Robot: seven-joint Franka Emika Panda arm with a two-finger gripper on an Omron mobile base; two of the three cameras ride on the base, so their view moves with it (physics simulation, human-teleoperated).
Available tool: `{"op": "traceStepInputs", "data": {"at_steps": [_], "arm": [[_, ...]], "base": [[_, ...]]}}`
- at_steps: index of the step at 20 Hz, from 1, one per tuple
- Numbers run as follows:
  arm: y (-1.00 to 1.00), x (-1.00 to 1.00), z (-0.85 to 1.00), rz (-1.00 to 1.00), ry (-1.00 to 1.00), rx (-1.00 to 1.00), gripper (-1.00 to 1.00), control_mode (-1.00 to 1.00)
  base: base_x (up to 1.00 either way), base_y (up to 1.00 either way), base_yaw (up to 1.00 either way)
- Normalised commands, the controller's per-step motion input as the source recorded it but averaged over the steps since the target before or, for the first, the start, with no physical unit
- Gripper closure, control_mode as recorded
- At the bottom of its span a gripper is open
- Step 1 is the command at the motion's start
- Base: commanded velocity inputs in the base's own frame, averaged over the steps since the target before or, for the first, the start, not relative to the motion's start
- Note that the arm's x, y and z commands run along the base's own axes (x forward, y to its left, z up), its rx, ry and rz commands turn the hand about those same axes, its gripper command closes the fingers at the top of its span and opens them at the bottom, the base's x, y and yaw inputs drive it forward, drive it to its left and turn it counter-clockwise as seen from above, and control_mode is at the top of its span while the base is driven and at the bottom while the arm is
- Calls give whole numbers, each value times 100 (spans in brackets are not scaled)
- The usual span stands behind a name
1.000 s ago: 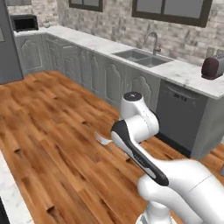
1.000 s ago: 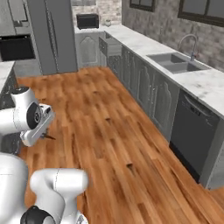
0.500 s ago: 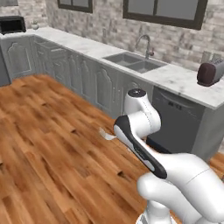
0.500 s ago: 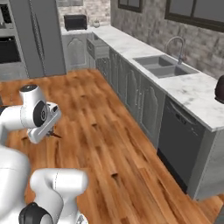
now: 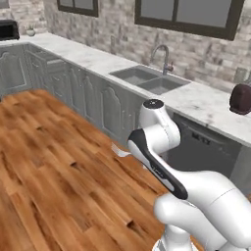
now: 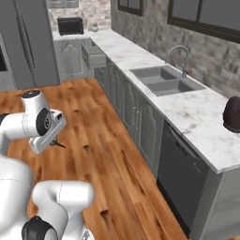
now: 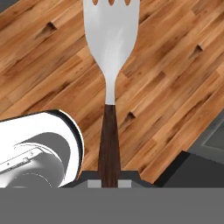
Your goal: Organize the utensils by type. Pick up the wooden spoons from the counter and place them in the open cabinet. Then pick up the metallic utensils from the counter and place them in the open drawer.
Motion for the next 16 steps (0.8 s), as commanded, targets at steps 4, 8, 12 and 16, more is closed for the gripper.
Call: {"op": "traceStepInputs", "data": {"at_steps": [4, 8, 12, 16], "arm": [[0, 0, 0, 0, 0, 0, 100, 100], [0, 0, 0, 0, 0, 0, 100, 100], [0, 0, 0, 0, 0, 0, 100, 100], [0, 0, 0, 0, 0, 0, 100, 100]], "base": [[100, -16, 4], [100, 0, 22], [100, 0, 21], [100, 0, 19]]}}
